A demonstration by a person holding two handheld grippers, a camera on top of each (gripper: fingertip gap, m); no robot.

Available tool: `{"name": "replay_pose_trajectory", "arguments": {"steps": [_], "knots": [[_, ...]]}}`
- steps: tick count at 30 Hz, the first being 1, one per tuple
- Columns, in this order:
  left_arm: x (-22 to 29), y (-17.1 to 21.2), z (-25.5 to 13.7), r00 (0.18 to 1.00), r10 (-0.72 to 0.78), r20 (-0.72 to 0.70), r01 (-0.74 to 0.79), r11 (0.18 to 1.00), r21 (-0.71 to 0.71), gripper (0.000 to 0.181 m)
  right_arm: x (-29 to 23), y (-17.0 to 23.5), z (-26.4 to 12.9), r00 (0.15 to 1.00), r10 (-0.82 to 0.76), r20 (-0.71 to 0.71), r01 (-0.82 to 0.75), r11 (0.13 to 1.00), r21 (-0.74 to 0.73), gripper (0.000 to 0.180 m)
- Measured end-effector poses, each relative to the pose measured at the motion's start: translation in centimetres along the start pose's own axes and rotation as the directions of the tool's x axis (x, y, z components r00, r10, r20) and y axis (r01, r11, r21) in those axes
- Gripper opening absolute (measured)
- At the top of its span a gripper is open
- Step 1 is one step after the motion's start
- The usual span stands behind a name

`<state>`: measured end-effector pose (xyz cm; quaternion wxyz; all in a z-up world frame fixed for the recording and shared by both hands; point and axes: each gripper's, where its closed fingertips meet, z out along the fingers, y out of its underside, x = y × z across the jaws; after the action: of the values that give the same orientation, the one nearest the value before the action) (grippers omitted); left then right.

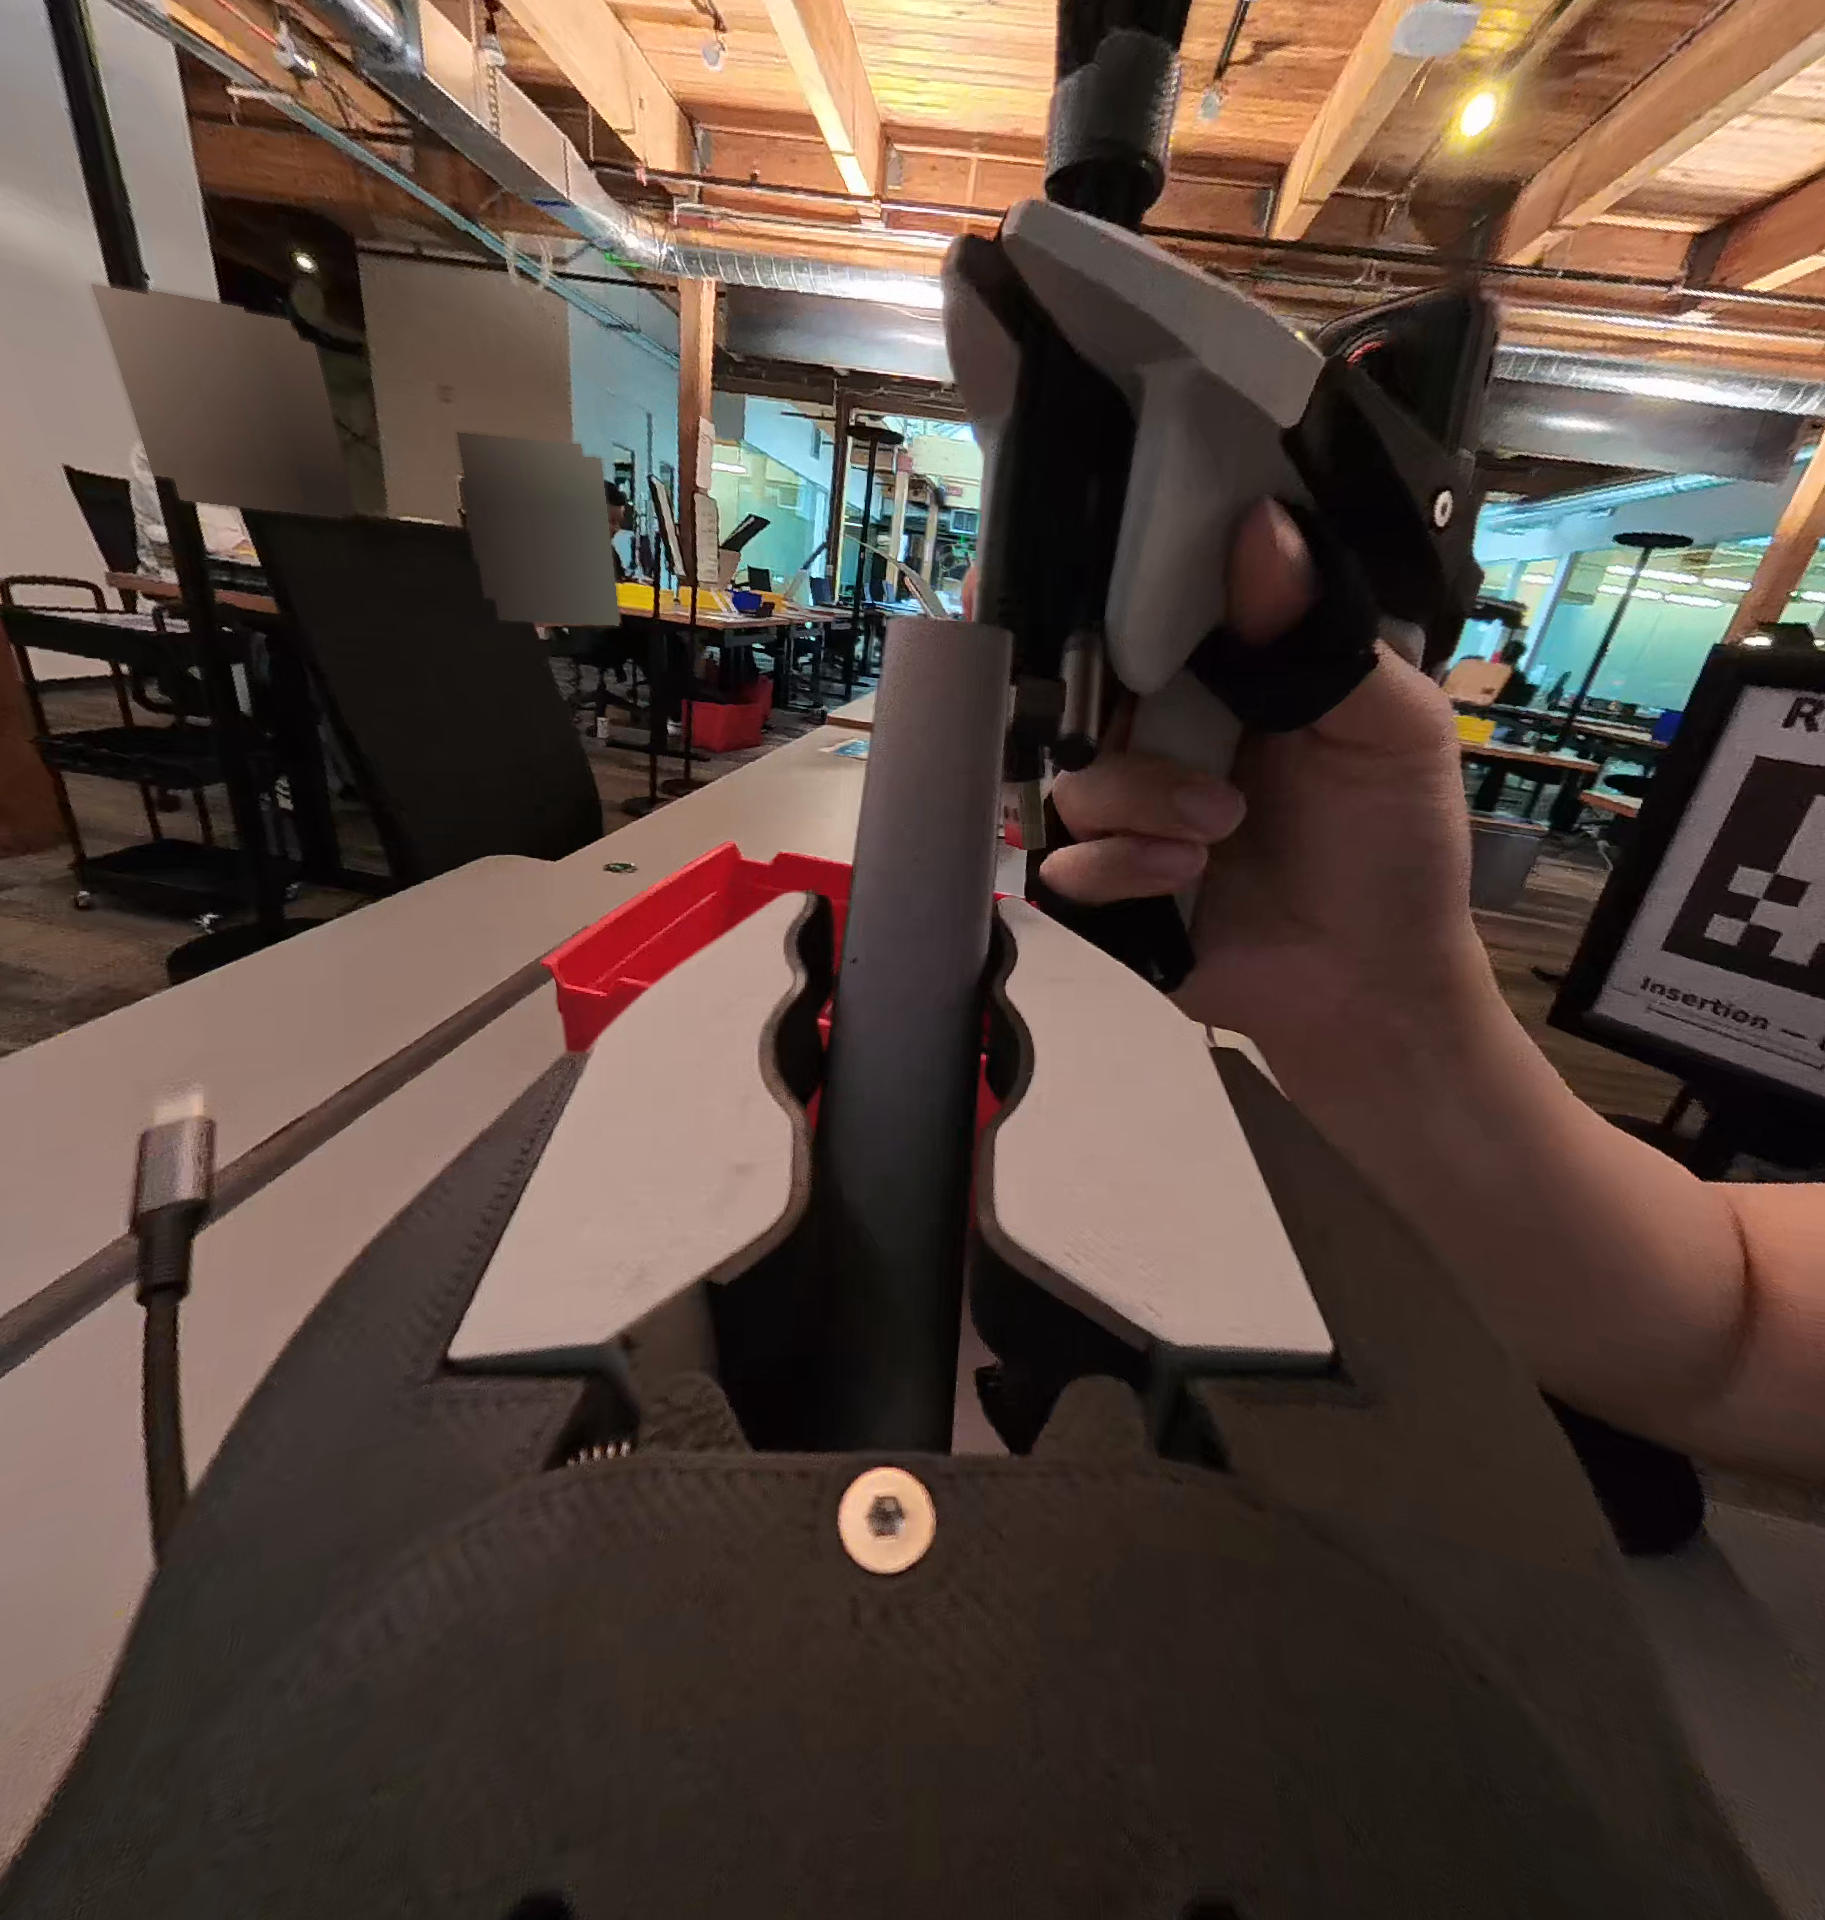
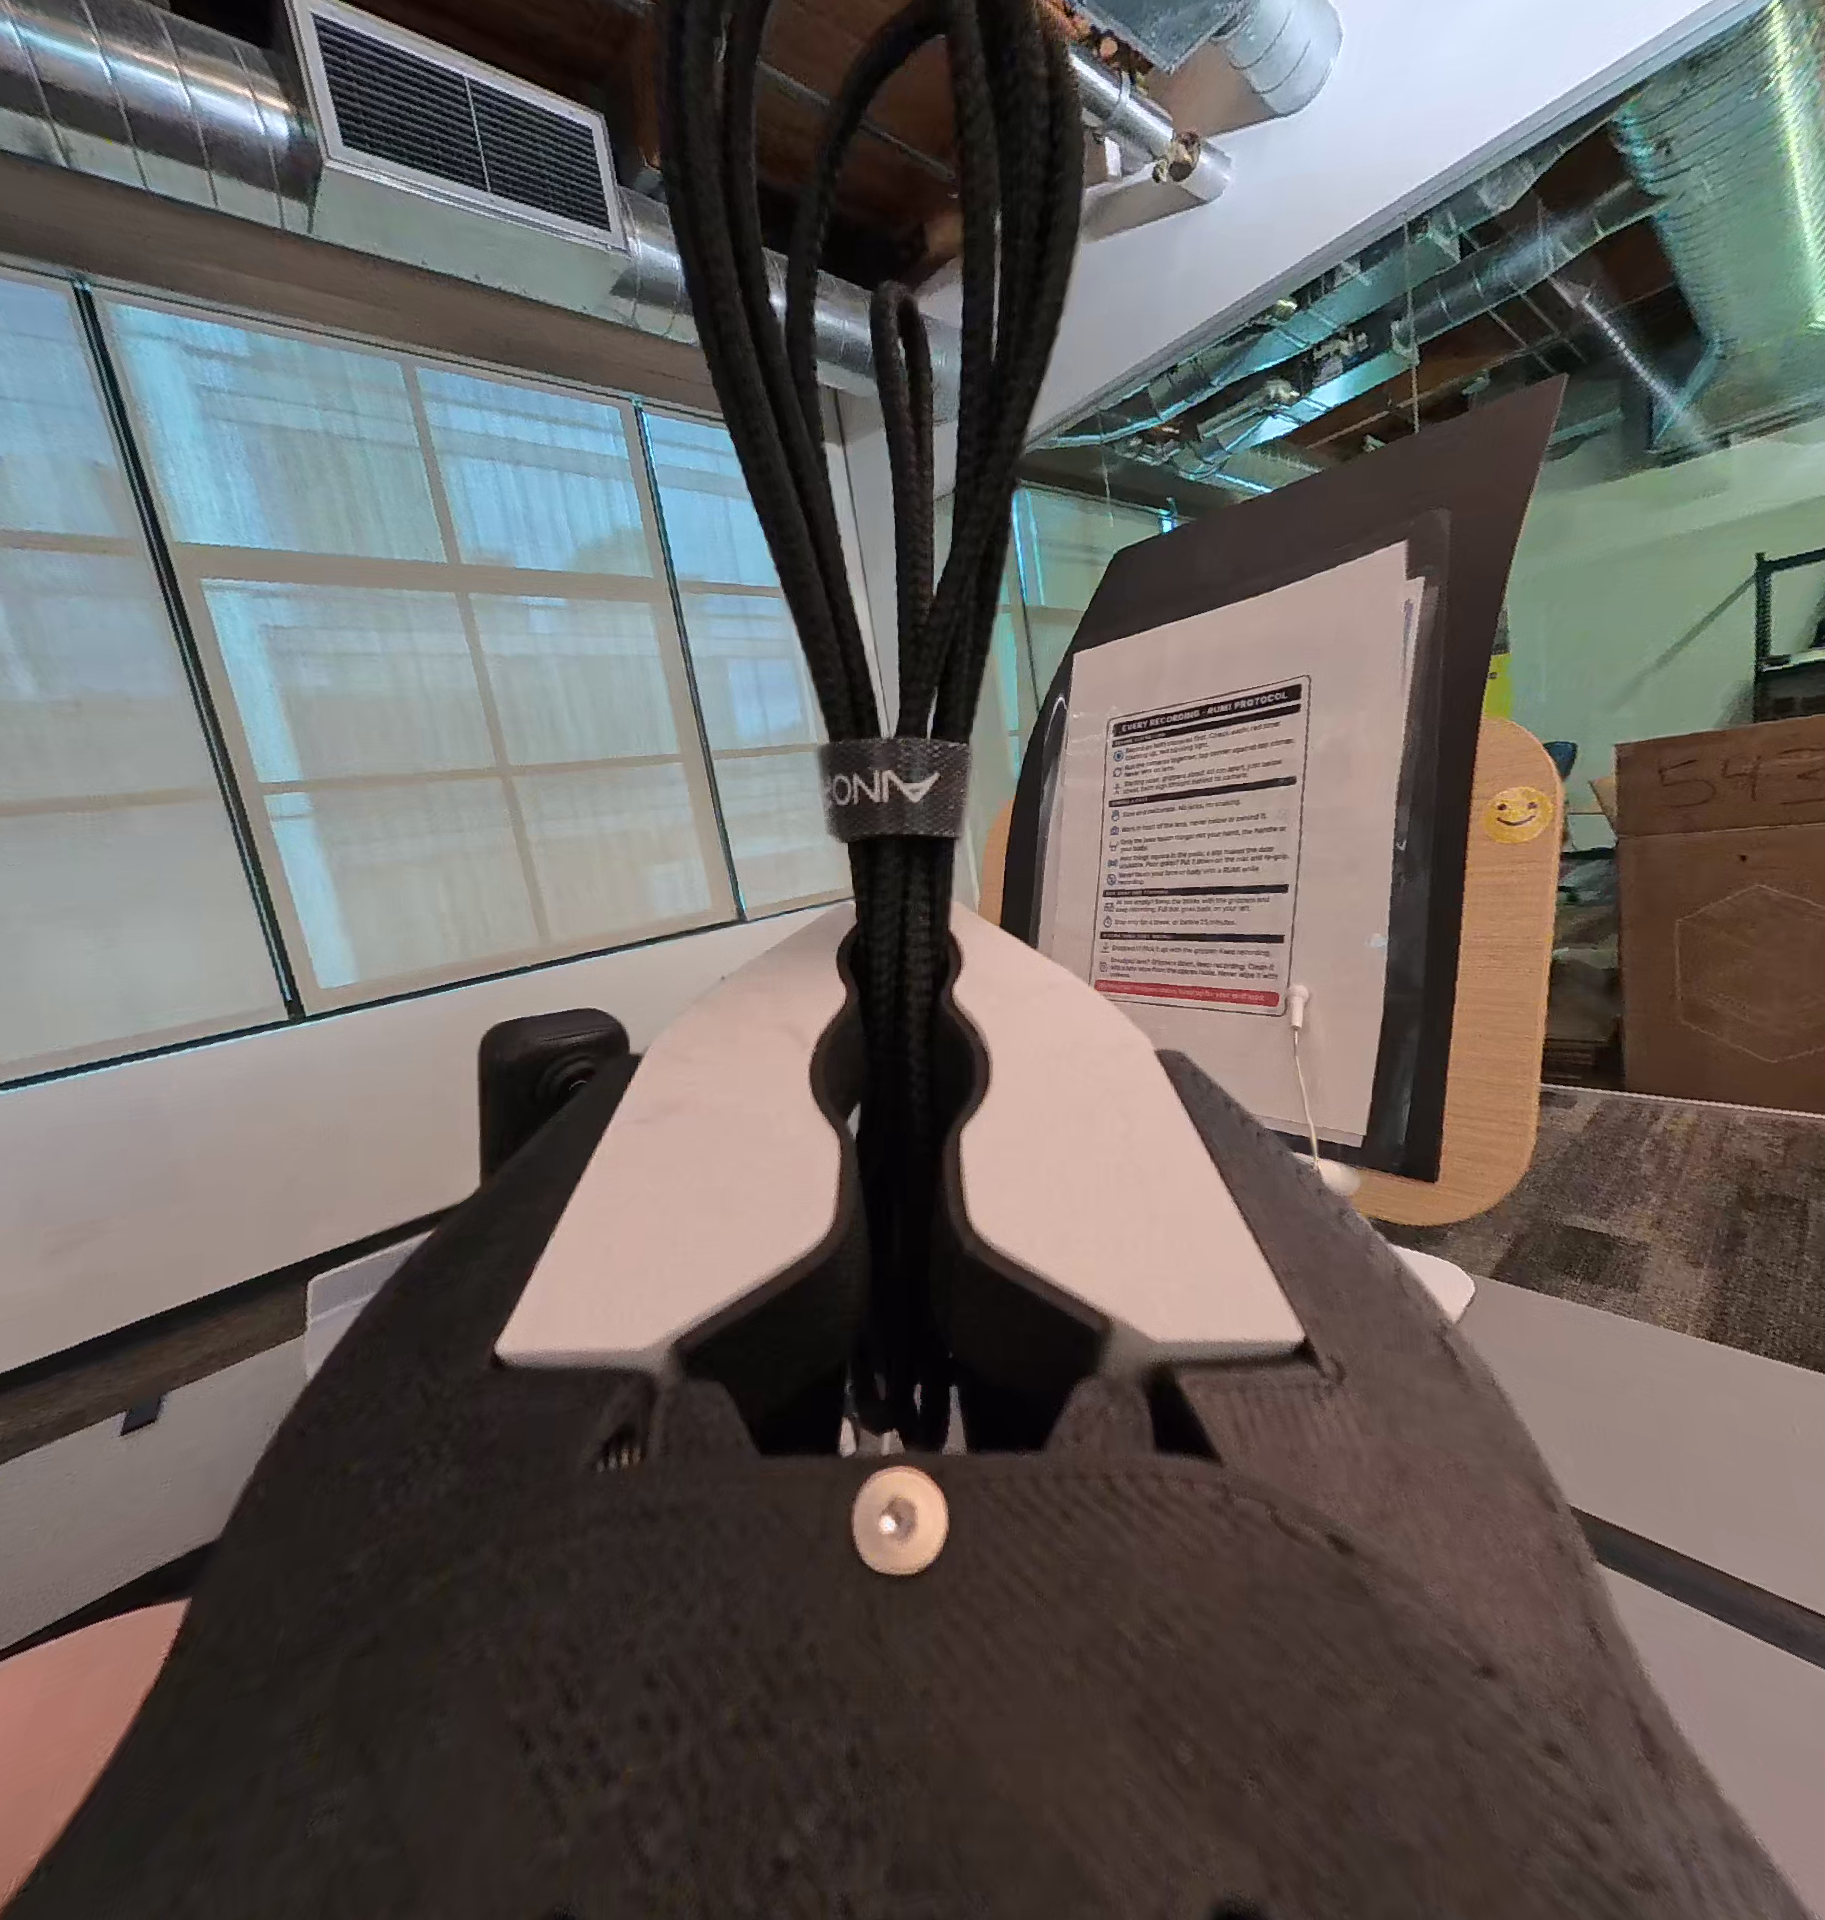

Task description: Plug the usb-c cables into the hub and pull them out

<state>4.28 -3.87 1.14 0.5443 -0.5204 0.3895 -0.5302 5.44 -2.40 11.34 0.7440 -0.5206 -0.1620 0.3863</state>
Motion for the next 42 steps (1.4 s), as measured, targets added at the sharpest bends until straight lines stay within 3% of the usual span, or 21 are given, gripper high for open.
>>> {"name": "replay_pose_trajectory", "arguments": {"steps": [8,15,30,34,39,42], "knots": [[0.1,-1.8,-1.0,0.999,-0.02,-0.033,0.023,0.997,0.079,0.023,0.5,0.1,-0.1,0.991,0.123,0.049,-0.124,0.992,0.029,0.008],[-0.6,-1.7,-1.4,0.993,0.111,0.036,-0.11,0.994,-0.026,0.024,1.1,0.8,0.0,0.975,0.214,0.06,-0.216,0.976,0.036,0.008],[-1.7,-0.5,-1.2,0.989,0.123,0.082,-0.112,0.986,-0.123,0.024,2.1,2.0,0.1,0.96,0.274,0.059,-0.274,0.962,0.003,0.009],[-3.3,-0.7,-2.1,0.961,0.214,0.174,-0.185,0.968,-0.169,0.024,3.9,3.7,0.2,0.94,0.339,0.041,-0.336,0.94,-0.057,0.017],[-5.9,-0.8,-3.7,0.898,0.332,0.287,-0.259,0.929,-0.264,0.024,7.2,7.6,0.3,0.95,0.269,-0.156,-0.292,0.945,-0.15,0.045],[-7.2,-0.5,-4.5,0.873,0.357,0.333,-0.256,0.915,-0.31,0.024,9.0,9.9,0.1,0.914,0.289,-0.283,-0.351,0.916,-0.197,0.063]]}}
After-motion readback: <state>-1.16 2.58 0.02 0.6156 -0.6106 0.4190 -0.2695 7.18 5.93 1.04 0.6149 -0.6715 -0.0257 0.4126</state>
